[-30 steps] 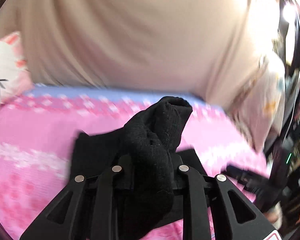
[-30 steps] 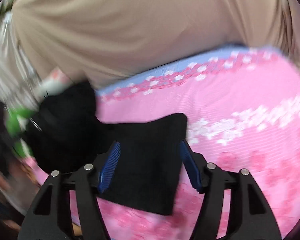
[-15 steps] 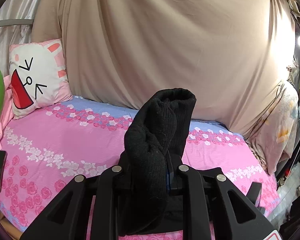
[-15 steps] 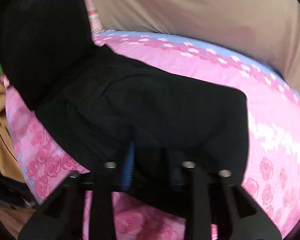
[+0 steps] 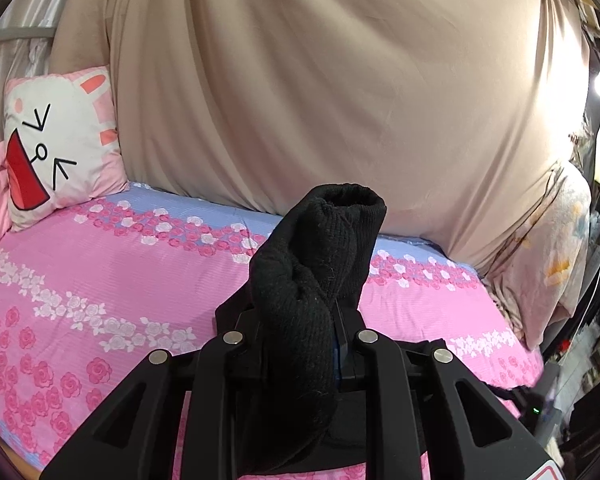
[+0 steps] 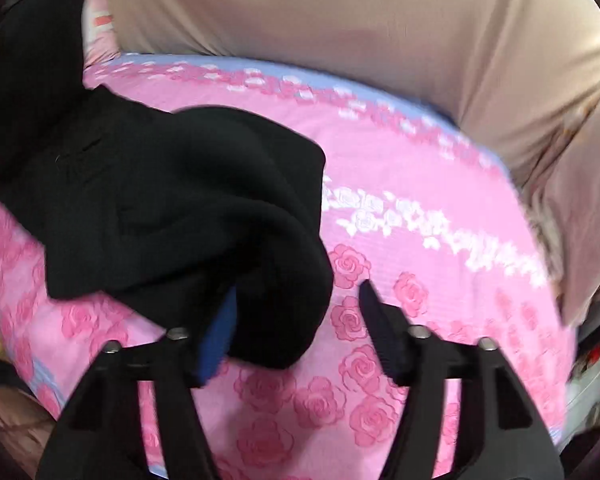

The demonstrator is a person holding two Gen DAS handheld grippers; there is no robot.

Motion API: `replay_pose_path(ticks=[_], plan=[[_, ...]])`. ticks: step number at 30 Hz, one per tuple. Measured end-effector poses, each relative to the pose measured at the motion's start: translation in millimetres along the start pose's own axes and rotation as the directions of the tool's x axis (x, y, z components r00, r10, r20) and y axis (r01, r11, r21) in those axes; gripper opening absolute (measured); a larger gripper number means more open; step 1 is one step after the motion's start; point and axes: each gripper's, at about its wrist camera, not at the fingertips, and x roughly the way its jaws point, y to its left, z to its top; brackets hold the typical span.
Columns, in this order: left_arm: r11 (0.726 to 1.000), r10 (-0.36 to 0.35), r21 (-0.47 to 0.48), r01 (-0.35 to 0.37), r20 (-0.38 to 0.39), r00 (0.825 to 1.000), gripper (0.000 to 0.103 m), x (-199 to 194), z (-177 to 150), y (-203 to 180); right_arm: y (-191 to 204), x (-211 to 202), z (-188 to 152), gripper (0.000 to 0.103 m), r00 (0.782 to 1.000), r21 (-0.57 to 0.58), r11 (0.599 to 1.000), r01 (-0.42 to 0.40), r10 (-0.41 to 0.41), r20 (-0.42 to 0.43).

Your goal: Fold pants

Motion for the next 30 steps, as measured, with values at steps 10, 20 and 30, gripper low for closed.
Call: replay_pose_path(ticks=[10, 20, 30], plan=[[1.0, 0.004, 0.001, -0.004, -0.008, 1.0, 0.019, -1, 0, -1, 113, 6, -11, 0.063, 0.981, -0.443, 0.883, -0.156, 0.19, 0.034], [1.0, 0.004, -0.025, -0.004, 0.014, 1.0, 0.019, -11, 6, 27, 11, -46, 99, 0.005, 0.816, 0.112, 0.818, -0.564, 0.531, 0.228], [0.998, 0.0, -0.06, 0.002, 0.029, 1.0, 0.019, -23, 9, 54, 165, 56, 120, 0.022, 0.817, 0.074, 0.819, -0.568, 0.573, -0.066]])
